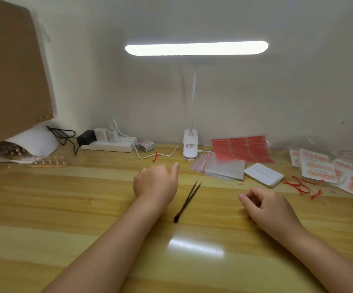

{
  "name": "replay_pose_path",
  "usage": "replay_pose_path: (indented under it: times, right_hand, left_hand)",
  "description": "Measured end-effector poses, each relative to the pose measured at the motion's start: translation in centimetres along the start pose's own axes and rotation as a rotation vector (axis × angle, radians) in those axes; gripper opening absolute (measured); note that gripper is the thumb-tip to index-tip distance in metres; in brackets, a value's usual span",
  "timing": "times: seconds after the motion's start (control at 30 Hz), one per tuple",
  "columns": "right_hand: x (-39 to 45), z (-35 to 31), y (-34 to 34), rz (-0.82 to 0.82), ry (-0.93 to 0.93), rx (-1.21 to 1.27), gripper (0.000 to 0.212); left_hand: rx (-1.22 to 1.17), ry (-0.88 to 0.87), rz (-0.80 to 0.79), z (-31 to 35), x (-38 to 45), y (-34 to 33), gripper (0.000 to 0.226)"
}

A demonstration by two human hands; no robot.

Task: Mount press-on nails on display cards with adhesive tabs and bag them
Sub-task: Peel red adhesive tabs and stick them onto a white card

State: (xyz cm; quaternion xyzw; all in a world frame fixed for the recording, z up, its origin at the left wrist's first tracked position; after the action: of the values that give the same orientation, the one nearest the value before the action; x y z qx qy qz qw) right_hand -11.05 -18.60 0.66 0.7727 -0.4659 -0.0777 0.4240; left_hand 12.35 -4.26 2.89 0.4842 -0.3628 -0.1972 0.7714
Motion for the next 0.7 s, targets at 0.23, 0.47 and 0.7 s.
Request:
replay_pose_path:
  times: [0.23, 0.47, 0.7]
  right_hand:
    - [1.4, 0.4, -0.5, 0.043, -0.084, -0.068, 0.006]
    - [1.4, -0.2, -1.3, 0.079, -0.073, -0.248, 0.016]
    - [1.1, -0.4, -1.2, 0.119, -0.046, -0.233, 0.017]
  left_hand:
    - [-0.083, 0.429, 0.377, -21.6, 3.0, 8.2, 0.034]
    - [-0.181, 0.704, 0.138, -38.5, 2.6, 5.5, 0.027]
    - [-0.298, 0.667, 0.153, -42.0, 5.2, 5.2, 0.055]
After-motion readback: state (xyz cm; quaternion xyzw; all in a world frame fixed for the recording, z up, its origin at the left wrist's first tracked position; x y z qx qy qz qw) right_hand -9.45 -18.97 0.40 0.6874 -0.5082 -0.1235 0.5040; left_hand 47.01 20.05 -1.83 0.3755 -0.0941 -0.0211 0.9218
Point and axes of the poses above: each hand's wrist, its own x-axis towards the middle knuckle, its own y-axis out of the back of the hand, z = x × y, the point moved 10 cm from there along x, towards the middle knuckle, and after that the axes turned 8 degrees about -y, right-handed, at the moved point
